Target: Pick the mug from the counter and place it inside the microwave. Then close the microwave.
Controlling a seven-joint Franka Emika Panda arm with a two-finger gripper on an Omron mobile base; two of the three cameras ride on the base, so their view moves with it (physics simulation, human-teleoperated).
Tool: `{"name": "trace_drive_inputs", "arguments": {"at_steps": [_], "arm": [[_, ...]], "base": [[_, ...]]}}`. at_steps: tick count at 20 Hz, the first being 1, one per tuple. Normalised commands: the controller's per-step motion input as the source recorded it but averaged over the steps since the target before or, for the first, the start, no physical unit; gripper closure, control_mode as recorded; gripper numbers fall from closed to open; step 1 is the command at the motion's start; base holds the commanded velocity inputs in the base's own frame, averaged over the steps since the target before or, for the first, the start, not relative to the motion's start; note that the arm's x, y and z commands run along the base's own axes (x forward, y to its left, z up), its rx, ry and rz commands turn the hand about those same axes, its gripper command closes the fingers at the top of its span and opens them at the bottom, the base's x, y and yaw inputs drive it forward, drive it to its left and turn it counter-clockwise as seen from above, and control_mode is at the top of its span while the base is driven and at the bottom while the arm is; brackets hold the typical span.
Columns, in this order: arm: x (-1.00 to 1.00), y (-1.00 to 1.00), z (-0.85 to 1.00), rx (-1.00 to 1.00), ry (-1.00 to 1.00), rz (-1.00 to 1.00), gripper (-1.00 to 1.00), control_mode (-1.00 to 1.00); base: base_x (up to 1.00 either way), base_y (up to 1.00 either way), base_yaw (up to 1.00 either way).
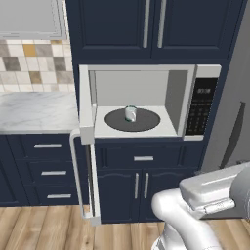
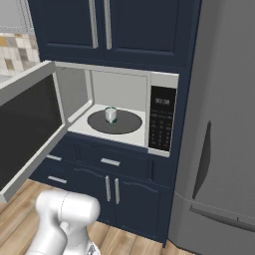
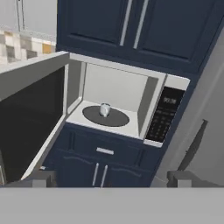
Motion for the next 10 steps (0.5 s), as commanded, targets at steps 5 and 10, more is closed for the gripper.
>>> {"name": "trace_drive_inputs", "arguments": {"at_steps": [5,10], "arm": [[-0.48,0.24,0.37,-0.03,-0.26,-0.18,-1.0,-1.0],[-0.32,0.15,0.16,-0.05,-0.17,-0.2,-1.0,-1.0]], "base": [[0.0,0.0,0.0],[0.0,0.0,0.0]]}}
